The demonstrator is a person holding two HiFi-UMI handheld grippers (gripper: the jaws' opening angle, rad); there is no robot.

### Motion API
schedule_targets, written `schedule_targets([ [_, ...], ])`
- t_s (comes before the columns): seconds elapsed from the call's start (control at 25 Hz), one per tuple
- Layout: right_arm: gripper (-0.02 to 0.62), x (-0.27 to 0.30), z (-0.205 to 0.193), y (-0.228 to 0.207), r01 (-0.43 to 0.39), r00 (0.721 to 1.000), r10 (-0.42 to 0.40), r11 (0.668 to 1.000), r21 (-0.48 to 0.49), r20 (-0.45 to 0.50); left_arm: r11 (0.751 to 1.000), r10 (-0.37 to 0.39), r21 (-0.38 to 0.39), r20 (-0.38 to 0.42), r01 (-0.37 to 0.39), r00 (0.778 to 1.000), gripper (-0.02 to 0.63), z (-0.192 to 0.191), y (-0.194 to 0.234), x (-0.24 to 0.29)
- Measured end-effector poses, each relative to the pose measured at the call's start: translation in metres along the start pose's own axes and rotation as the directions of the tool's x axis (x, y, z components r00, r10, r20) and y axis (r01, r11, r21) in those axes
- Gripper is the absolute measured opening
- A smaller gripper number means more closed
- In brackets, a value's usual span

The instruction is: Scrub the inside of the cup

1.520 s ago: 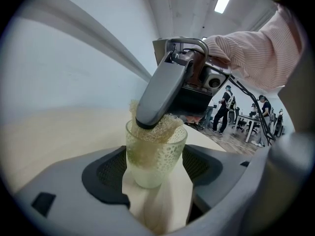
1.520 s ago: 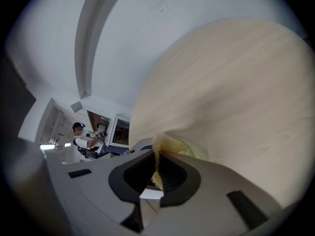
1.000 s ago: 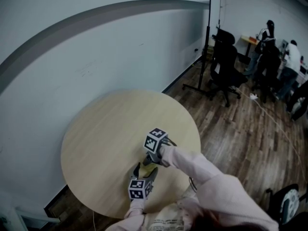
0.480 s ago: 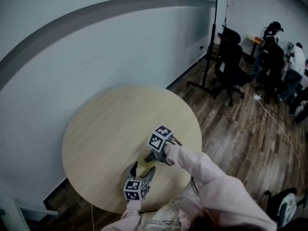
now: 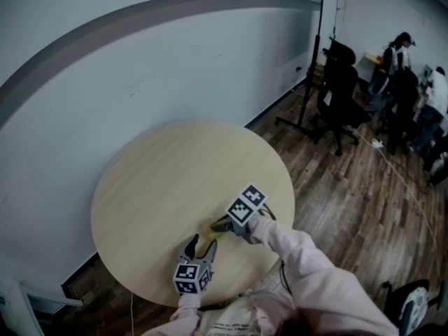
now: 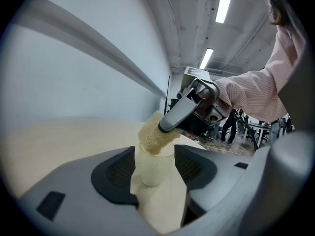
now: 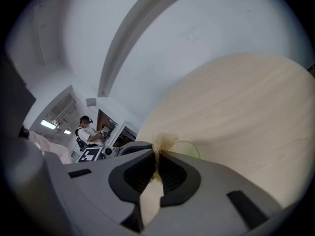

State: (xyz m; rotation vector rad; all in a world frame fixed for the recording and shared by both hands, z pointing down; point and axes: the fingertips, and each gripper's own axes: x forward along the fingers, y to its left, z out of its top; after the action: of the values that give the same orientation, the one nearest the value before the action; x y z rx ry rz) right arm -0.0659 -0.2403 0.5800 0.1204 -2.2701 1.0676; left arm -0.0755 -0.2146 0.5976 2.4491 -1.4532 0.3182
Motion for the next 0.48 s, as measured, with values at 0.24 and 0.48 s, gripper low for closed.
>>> schedule_targets([
  [0.24, 0.029, -0.020, 0.002, 0.015, -0.013, 0.971, 0.034, 0.996, -0.093, 0.235, 1.000, -0.009, 0.010, 0.011, 0.009, 1.000, 0.134, 0.015, -0.004, -0.008],
  [0.48, 0.029, -0.037, 0.004, 0.031, 0.058, 0.887, 0.048, 0.975, -0.213, 0.459, 0.999, -0.030, 0.013, 0.031, 0.029, 0.999, 0.023, 0.027, -0.008, -0.015],
])
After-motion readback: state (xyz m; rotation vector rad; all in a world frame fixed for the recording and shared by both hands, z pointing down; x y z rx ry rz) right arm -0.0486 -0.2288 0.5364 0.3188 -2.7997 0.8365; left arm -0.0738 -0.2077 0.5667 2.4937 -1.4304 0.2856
